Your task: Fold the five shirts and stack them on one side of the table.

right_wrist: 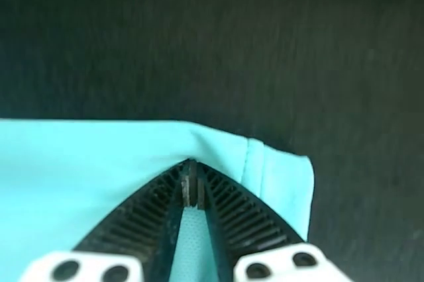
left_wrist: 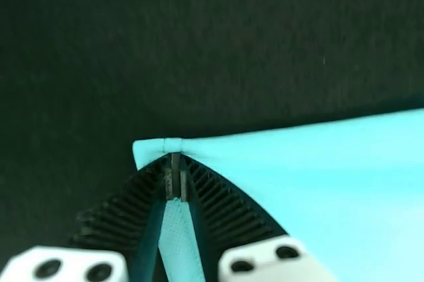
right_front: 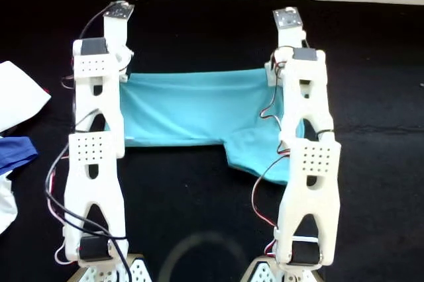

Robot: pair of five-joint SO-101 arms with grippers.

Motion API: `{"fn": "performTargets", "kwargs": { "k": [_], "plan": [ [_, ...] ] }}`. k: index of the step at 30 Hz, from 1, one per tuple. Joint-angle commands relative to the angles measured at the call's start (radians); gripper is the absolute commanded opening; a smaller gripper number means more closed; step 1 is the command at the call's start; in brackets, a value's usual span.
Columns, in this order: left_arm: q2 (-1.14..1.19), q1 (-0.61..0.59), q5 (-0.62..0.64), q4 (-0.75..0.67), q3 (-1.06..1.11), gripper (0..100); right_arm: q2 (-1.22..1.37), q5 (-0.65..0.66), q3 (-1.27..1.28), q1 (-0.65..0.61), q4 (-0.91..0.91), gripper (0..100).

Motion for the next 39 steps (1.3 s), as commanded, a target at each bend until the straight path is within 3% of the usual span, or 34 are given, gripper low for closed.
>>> {"fn": "performTargets", "kwargs": {
  "k": [1, 10, 16, 25, 29, 35, 39],
  "plan": [
    [0.061, 0.002, -0.003, 0.015, -0.160, 1, 0.047, -0.009, -0.173, 0.019, 0.004, 0.9],
    [0.073, 0.004, -0.003, 0.193, -0.197, 1, 0.077, -0.008, -0.377, 0.018, 0.165, 0.9],
    [-0.047, 0.005, -0.003, 0.356, -0.197, 1, 0.071, -0.005, -0.549, 0.015, 0.328, 0.9],
    [-0.288, -0.018, -0.003, 0.388, -0.133, 1, 0.067, -0.005, -0.687, 0.019, 0.545, 0.9],
    [-0.470, -0.042, -0.003, 0.391, 0.124, 1, 0.067, -0.003, -0.780, 0.015, 0.645, 0.9],
    [-0.762, -0.041, -0.014, 0.382, 0.708, 1, -0.004, -0.003, -0.765, 0.030, 0.661, 0.9],
    [-0.857, -0.039, -0.014, 0.173, 1.027, 1, -0.119, -0.002, -0.642, 0.024, 0.661, 0.9]
  ]
}}
